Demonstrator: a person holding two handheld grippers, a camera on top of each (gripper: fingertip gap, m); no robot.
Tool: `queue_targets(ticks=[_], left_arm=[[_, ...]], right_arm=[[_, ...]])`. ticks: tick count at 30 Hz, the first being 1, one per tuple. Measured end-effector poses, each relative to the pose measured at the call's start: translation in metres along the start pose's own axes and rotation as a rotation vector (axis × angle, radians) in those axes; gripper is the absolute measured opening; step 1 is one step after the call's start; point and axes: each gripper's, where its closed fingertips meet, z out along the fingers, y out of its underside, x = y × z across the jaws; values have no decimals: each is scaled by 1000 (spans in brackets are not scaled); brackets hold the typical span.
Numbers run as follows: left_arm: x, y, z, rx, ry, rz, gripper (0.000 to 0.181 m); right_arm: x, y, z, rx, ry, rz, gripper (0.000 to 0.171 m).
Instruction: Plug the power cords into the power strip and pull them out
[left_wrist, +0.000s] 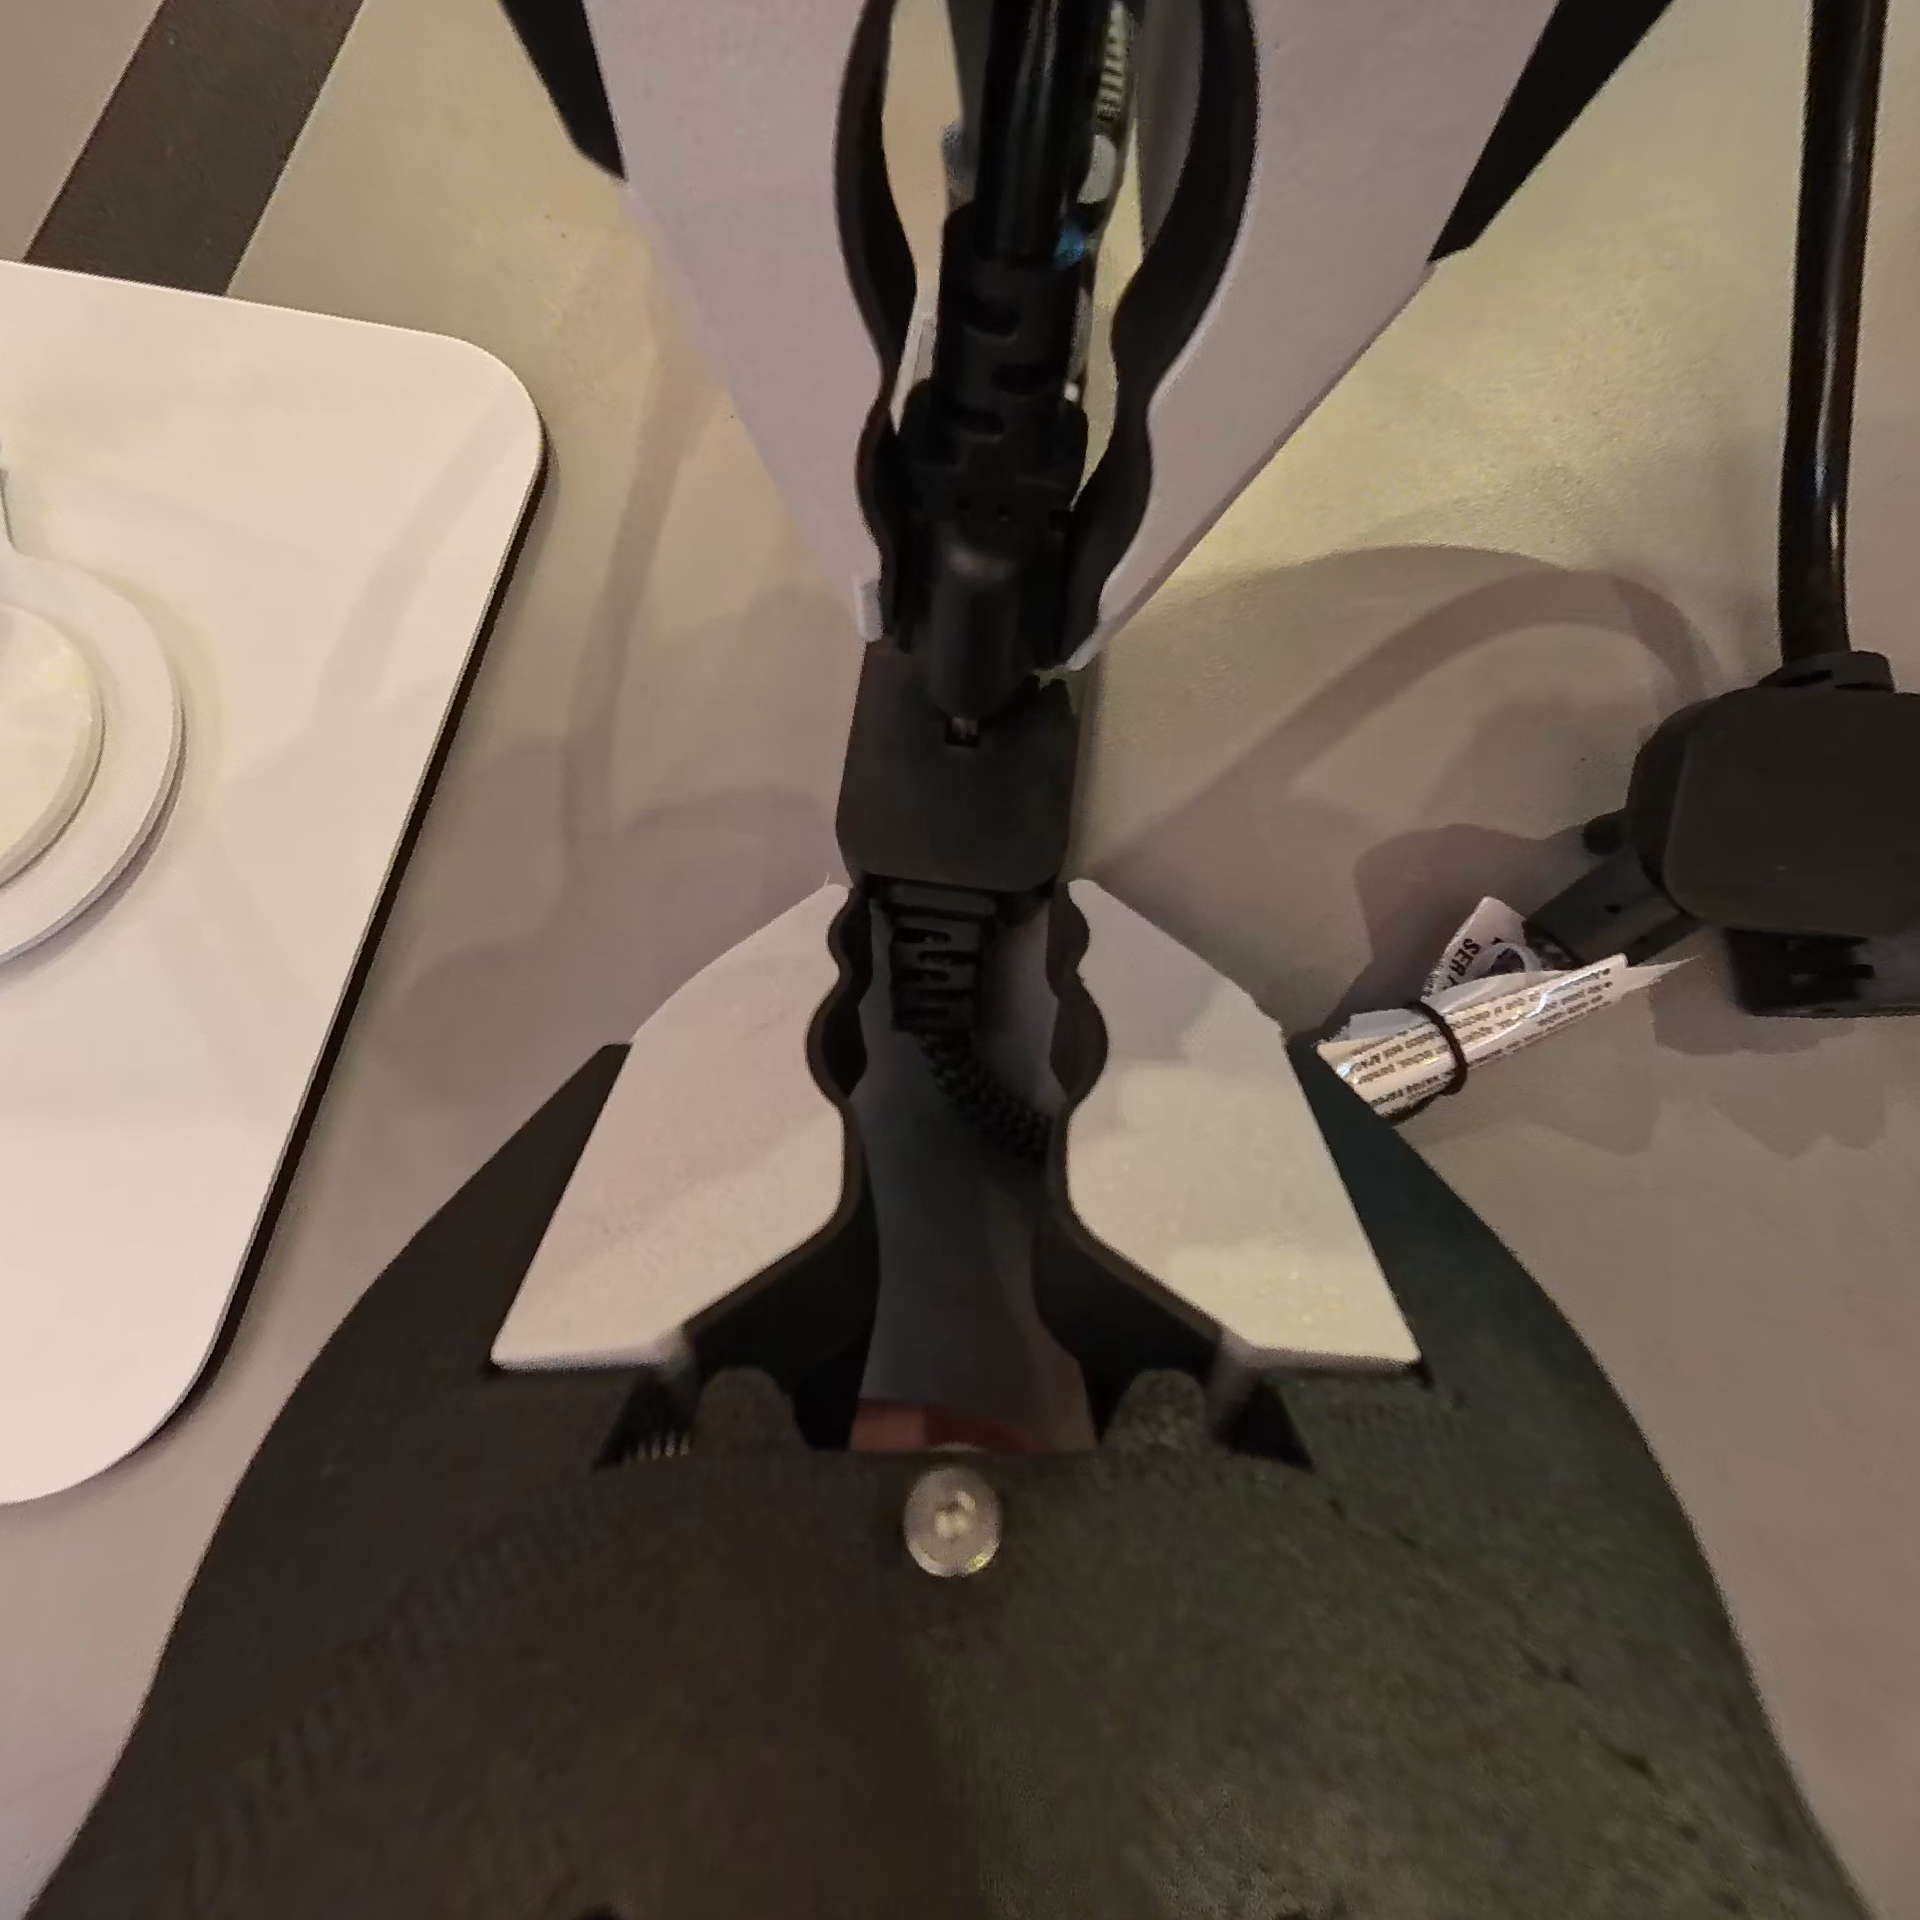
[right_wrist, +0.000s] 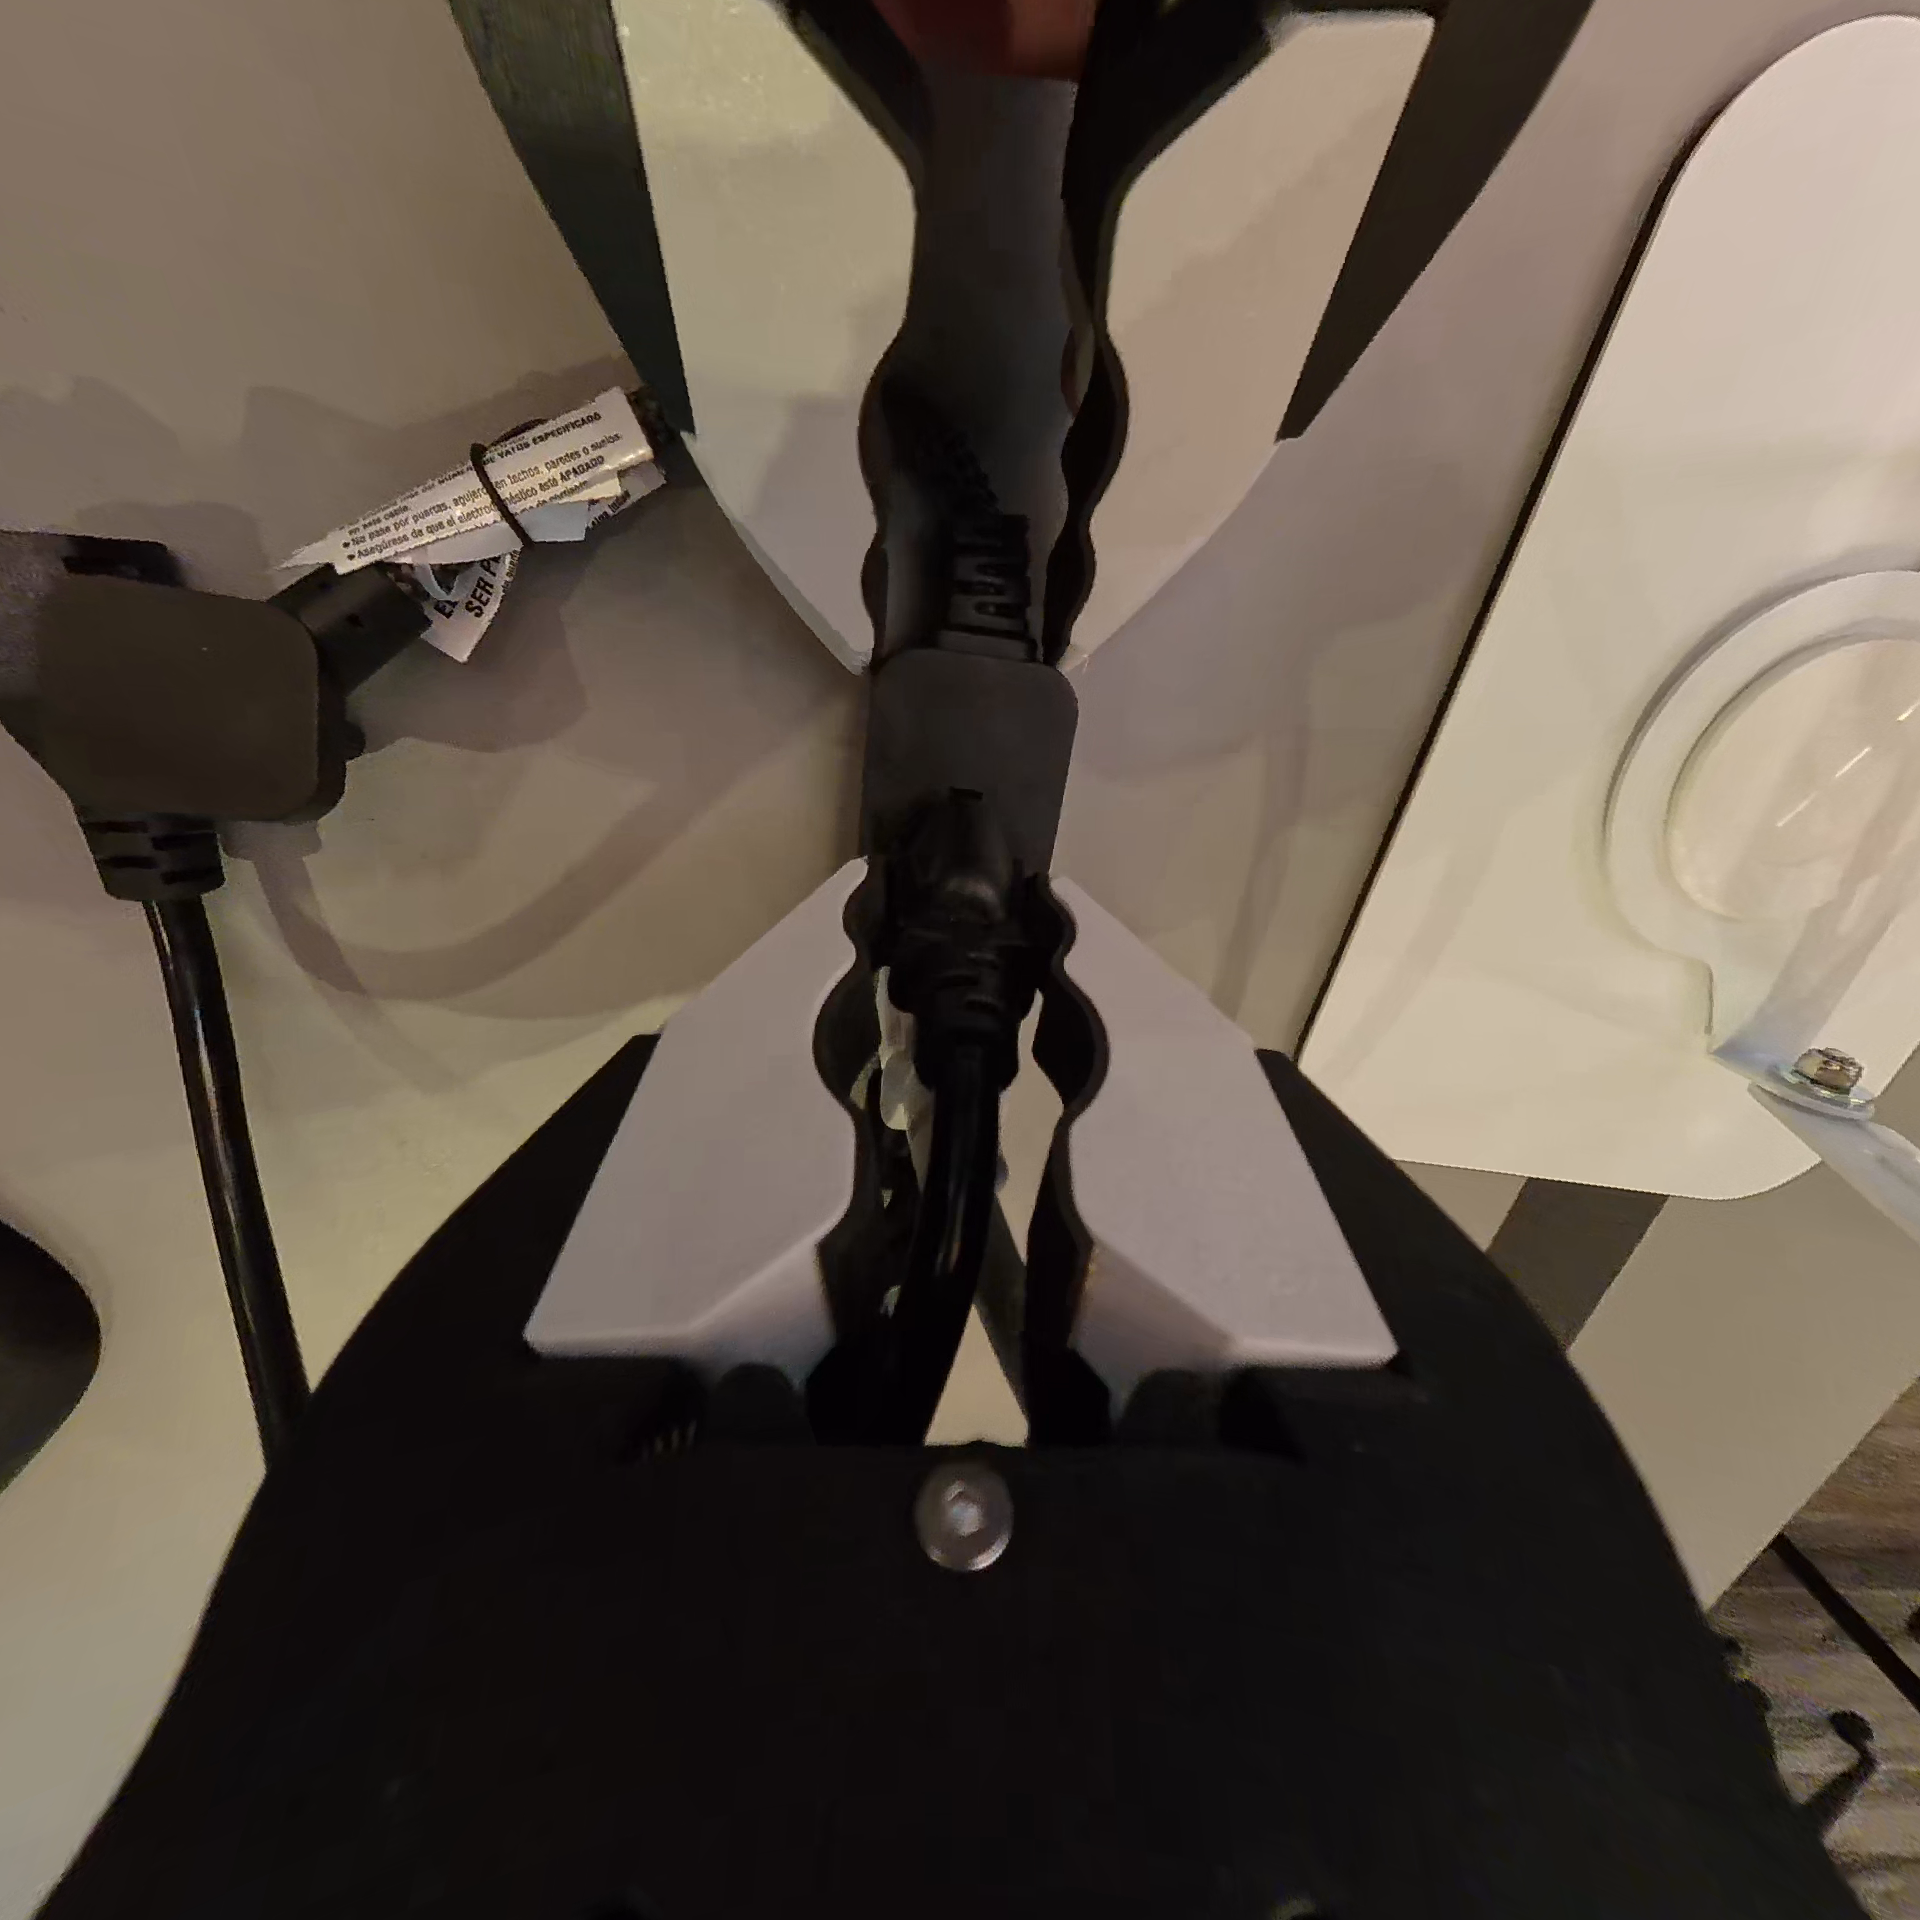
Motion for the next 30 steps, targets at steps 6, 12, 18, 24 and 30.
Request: queue_targets(ticks=[6,12,18,24,30], left_arm=[[0,0,0,0,5,-7,31],[0,5,-1,-25,-15,-9,25],[-1,8,-2,-30,-24,-25,23],[-3,8,-1,-36,-31,-28,19],[-2,9,-1,-39,-31,-20,20]], right_arm=[[0,0,0,-5,-50,13,23],[0,0,1,-9,-54,25,24],[0,0,1,-2,-30,18,24],[0,0,2,-7,18,-13,24],[0,-3,3,4,5,-32,21]])
